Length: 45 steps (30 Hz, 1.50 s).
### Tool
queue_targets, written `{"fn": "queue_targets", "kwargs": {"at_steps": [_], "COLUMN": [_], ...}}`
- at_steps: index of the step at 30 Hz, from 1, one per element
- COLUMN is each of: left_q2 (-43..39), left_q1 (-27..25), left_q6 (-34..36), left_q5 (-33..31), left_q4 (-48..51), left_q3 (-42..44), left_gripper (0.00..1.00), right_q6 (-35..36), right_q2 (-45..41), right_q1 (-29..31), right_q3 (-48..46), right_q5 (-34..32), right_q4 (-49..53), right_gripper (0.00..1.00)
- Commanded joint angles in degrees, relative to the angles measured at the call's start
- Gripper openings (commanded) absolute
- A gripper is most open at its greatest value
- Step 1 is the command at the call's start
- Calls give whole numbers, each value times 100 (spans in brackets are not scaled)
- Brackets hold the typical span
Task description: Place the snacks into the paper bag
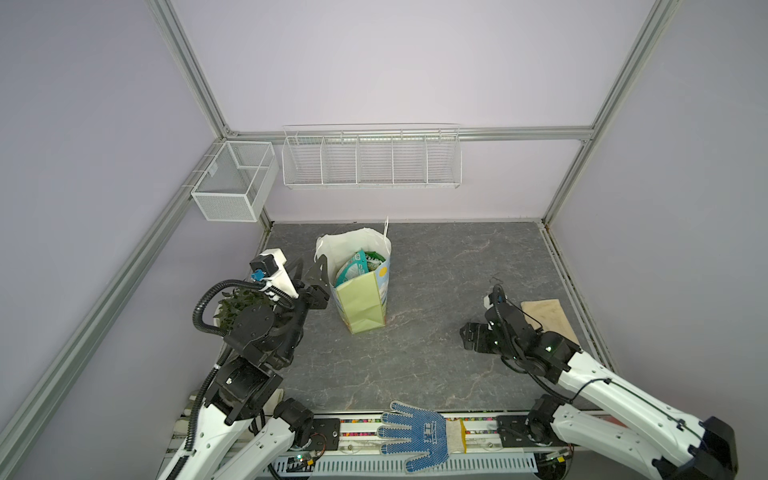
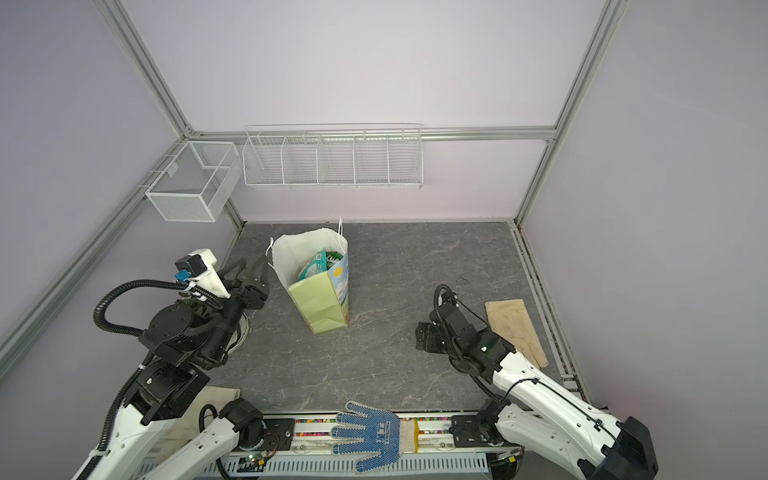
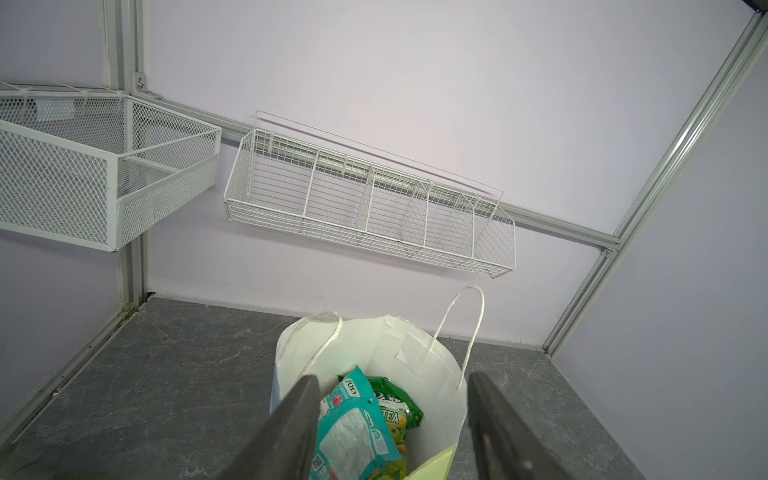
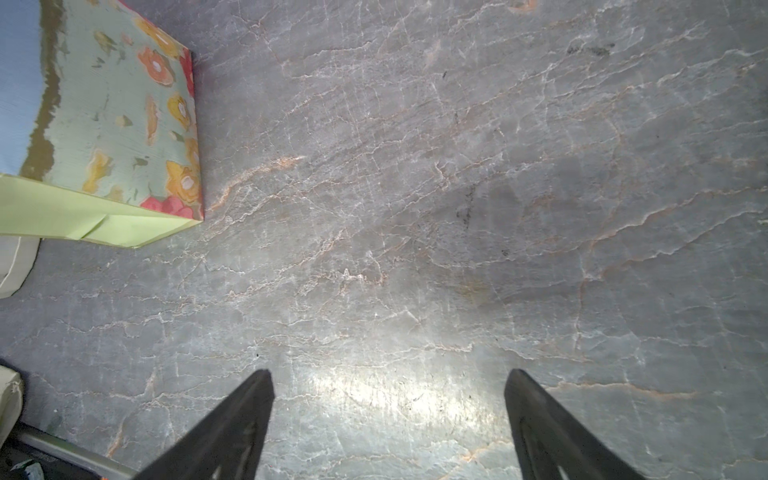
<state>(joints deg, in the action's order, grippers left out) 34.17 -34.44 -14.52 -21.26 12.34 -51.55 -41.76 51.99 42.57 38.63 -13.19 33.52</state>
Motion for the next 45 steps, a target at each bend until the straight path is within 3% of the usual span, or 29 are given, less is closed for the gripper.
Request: {"fn": "queue_targets", "kwargs": {"at_steps": [1,10,18,26,37,42,45], "left_q2": [32,325,378,580,822,1111,1233], "left_q1": [33,42,219,885,1290,1470,1499], "left_q6": [108,84,31,-380,-386,-393,-380], "left_q5": [-244,-603,-548,173,659,910,1017], "left_q4": [292,670,814,871,728,699,664], "left_q3": [-154,-162,-130,-57,-214,-396,-476], "left_gripper": [57,57,57,57,56,56,55], "right_q6": [61,632,937,1184,1499,1400,1329], "right_q2": [132,727,1243,2237,4333,5402,5880], "right_q1": [68,151,208,243,217,165,170], "right_q3": [283,1399,2258,3530,6009,7255,7784], "right_q5": [18,338,838,1261,1869,2192,2429], "right_q4": [-91,-338,-702,-972,-883,-601,-494], "right_gripper": [90,93,100,97,94,85,68]}}
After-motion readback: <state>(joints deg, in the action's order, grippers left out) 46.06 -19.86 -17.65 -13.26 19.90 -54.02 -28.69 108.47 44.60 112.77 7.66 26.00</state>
